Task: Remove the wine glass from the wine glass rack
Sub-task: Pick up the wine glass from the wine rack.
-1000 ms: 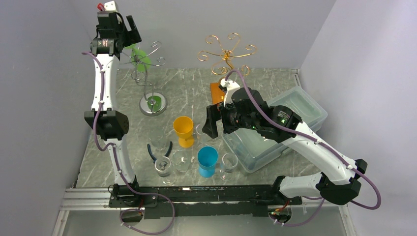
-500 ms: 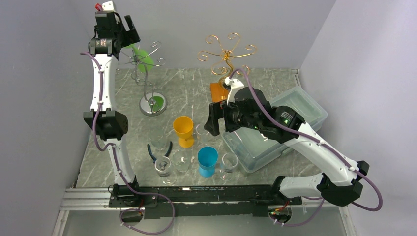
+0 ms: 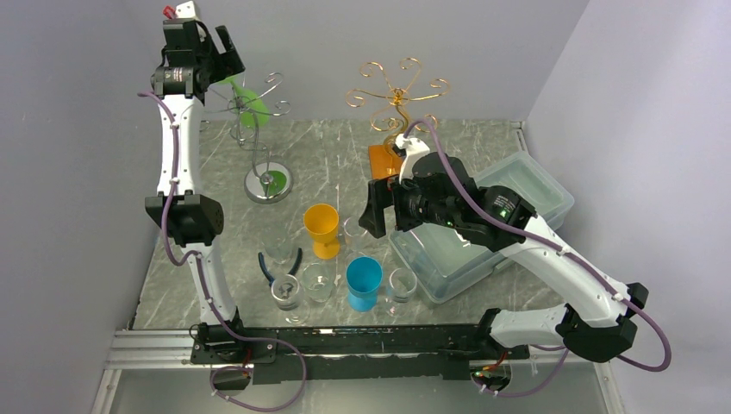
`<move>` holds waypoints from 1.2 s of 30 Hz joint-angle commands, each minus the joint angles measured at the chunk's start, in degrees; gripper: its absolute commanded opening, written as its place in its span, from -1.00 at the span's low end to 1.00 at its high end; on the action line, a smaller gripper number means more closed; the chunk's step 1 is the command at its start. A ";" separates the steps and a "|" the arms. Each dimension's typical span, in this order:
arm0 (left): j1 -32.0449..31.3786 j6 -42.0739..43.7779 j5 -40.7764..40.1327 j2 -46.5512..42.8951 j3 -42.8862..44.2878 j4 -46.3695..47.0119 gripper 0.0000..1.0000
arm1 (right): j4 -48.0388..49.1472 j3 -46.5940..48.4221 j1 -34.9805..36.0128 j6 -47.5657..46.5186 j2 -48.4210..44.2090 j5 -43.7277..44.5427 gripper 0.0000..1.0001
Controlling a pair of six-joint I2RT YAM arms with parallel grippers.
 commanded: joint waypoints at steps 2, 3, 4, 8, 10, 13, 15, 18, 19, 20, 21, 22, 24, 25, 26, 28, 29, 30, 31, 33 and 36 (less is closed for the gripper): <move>0.20 -3.72 3.44 2.61 0.63 -6.11 0.98 | 2.18 1.27 -0.41 0.51 -1.77 0.91 0.99; 0.21 -3.82 3.53 2.74 0.68 -6.20 0.97 | 2.18 1.20 -0.42 0.51 -1.89 0.84 0.99; 0.21 -3.91 3.62 2.91 0.69 -6.25 0.96 | 2.22 1.16 -0.47 0.51 -1.91 0.79 0.99; 0.19 -4.23 4.38 3.34 0.53 -6.21 0.92 | 2.43 1.07 -0.51 0.43 -1.91 0.57 0.99; 0.19 -4.43 4.75 3.54 0.64 -6.23 0.91 | 2.44 1.06 -0.58 0.34 -1.88 0.41 0.99; 0.15 -4.63 4.90 3.74 0.71 -6.39 0.90 | 2.52 0.94 -0.69 0.33 -2.04 0.38 0.99; 0.18 -4.83 4.82 3.66 0.69 -6.39 0.88 | 2.60 0.76 -0.69 0.30 -2.16 0.34 0.99; 0.13 -4.94 5.08 3.72 0.80 -6.21 0.83 | 2.75 0.61 -0.78 0.29 -2.09 0.08 0.99; 0.19 -4.98 5.16 3.81 0.83 -6.20 0.82 | 2.75 0.56 -0.78 0.30 -2.13 -0.01 0.99; 0.18 -4.98 5.33 3.89 0.85 -6.20 0.81 | 2.82 0.47 -0.82 0.33 -2.17 0.03 0.99; 0.16 -5.01 5.38 4.04 0.86 -6.21 0.79 | 2.87 0.41 -0.89 0.34 -2.25 0.01 0.99; 0.15 -4.99 5.46 4.15 0.89 -6.28 0.76 | 2.88 0.36 -0.87 0.34 -2.28 0.03 0.99; 0.20 -4.98 5.47 4.34 0.82 -6.34 0.73 | 2.88 0.28 -0.87 0.34 -2.41 -0.05 0.99; 0.16 -5.03 5.54 4.36 0.72 -6.38 0.71 | 2.92 0.21 -0.87 0.34 -2.49 -0.07 0.99; 0.14 -4.99 5.56 4.36 0.67 -6.39 0.69 | 2.96 0.18 -0.87 0.42 -2.52 -0.14 0.99; 0.16 -4.91 5.77 4.41 0.44 -6.39 0.66 | 3.05 0.10 -0.95 0.43 -2.52 -0.30 0.99; 0.18 -4.85 5.86 4.40 0.36 -6.45 0.63 | 3.12 0.04 -0.95 0.42 -2.54 -0.25 0.99; 0.12 -4.81 5.85 4.44 0.39 -6.52 0.62 | 3.14 -0.05 -0.98 0.34 -2.61 -0.31 0.99; 0.09 -4.71 5.76 4.40 0.30 -6.60 0.61 | 3.26 -0.15 -0.97 0.42 -2.59 -0.33 0.99; 0.01 -4.36 5.38 4.22 0.17 -6.80 0.57 | 3.44 -0.33 -0.96 0.43 -2.61 -0.47 0.99; -0.06 -3.81 4.36 3.57 -0.54 -6.74 0.56 | 3.66 -0.47 -1.04 0.43 -2.53 -0.59 0.99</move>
